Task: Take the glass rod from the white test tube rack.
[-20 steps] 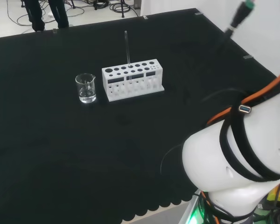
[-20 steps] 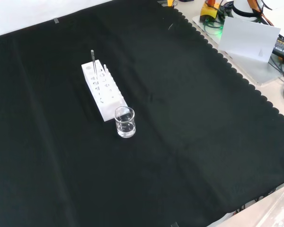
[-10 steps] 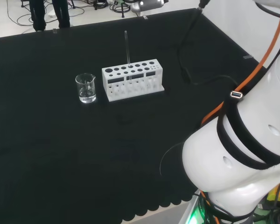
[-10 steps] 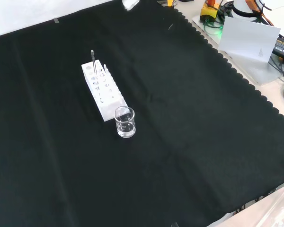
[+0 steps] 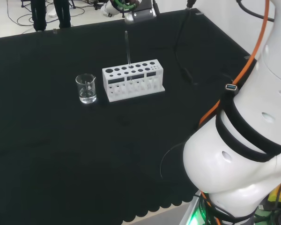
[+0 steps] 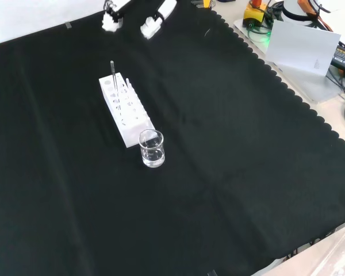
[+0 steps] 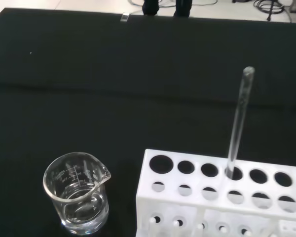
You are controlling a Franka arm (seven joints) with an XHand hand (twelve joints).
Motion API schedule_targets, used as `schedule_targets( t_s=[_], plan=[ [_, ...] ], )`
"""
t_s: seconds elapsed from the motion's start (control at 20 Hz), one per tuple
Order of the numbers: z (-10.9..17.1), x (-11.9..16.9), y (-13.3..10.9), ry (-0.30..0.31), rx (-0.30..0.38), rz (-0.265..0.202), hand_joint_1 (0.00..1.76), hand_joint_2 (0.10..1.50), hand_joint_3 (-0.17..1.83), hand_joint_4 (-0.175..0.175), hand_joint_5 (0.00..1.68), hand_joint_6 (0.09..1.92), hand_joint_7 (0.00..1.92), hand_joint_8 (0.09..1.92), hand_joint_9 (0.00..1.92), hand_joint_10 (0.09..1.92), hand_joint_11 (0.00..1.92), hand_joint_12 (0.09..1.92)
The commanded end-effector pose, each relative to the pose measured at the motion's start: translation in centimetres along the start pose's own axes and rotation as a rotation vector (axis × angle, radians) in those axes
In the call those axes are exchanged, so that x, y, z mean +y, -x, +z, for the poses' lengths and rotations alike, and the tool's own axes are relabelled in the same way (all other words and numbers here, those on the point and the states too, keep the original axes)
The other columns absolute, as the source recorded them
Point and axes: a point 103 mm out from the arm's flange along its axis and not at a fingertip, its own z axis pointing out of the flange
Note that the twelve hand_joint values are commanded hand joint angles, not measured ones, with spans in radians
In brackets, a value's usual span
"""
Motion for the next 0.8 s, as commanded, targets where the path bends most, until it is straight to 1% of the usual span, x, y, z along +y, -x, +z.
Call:
schedule_targets(
  t_s=[0.05, 0.5, 0.8],
  plan=[
    [2.3, 2.9, -0.2, -0.001, 0.008, -0.037, 0.83, 1.16, -0.17, -0.172, 0.32, 0.12, 0.40, 0.86, 0.67, 0.74, 0.61, 1.27],
    [4.6, 4.4, 1.4, -0.003, 0.027, -0.050, 0.83, 1.16, -0.17, -0.175, 0.34, 0.14, 0.44, 0.86, 0.71, 0.74, 0.64, 1.26],
    [5.7, 5.8, 2.3, -0.011, 0.032, -0.045, 0.82, 1.17, -0.17, -0.175, 0.36, 0.15, 0.47, 0.86, 0.73, 0.73, 0.65, 1.25]
  ],
)
